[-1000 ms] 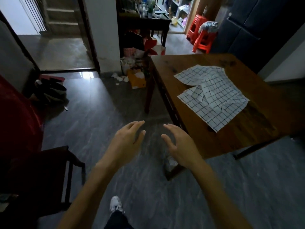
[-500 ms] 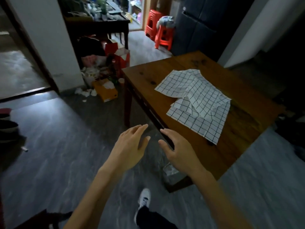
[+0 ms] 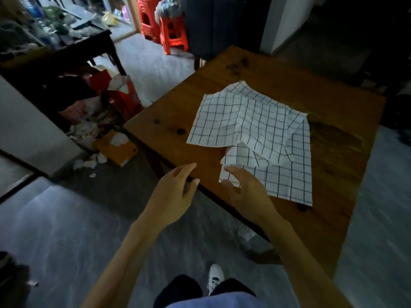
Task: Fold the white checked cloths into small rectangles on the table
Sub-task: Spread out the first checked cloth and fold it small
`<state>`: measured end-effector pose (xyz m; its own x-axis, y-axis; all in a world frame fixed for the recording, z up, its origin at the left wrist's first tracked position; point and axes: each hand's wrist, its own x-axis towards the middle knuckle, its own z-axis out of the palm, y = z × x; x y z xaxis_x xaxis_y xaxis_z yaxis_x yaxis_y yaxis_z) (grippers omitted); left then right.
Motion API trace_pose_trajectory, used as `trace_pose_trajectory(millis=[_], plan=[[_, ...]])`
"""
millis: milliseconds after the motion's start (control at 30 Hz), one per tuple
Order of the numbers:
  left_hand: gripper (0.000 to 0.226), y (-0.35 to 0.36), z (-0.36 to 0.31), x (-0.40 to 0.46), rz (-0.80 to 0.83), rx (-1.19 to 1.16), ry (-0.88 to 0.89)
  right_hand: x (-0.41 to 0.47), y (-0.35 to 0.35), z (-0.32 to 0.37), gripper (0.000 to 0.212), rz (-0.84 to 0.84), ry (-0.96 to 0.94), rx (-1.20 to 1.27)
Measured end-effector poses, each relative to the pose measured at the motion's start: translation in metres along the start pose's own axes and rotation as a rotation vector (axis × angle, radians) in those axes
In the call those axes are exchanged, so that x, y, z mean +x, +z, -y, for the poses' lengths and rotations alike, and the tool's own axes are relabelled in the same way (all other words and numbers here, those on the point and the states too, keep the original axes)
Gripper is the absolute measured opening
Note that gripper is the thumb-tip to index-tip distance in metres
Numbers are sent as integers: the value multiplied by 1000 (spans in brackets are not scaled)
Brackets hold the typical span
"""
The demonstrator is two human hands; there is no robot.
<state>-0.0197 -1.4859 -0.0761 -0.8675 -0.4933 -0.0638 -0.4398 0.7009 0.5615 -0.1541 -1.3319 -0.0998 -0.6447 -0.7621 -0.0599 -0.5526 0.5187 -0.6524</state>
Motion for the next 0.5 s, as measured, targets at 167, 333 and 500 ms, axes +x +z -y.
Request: trace_pose_trajectory(millis=[167,333,500], plan=[[51,-7,23,73,60,-53,94,55,6,1,46,-60,97,-32],[49,-11,62,147,150,-71,195,122,26,7,48,-89,189,-95],[45,-18,107,211,214,-57,255,178,52,27,45,-121,262,-143]])
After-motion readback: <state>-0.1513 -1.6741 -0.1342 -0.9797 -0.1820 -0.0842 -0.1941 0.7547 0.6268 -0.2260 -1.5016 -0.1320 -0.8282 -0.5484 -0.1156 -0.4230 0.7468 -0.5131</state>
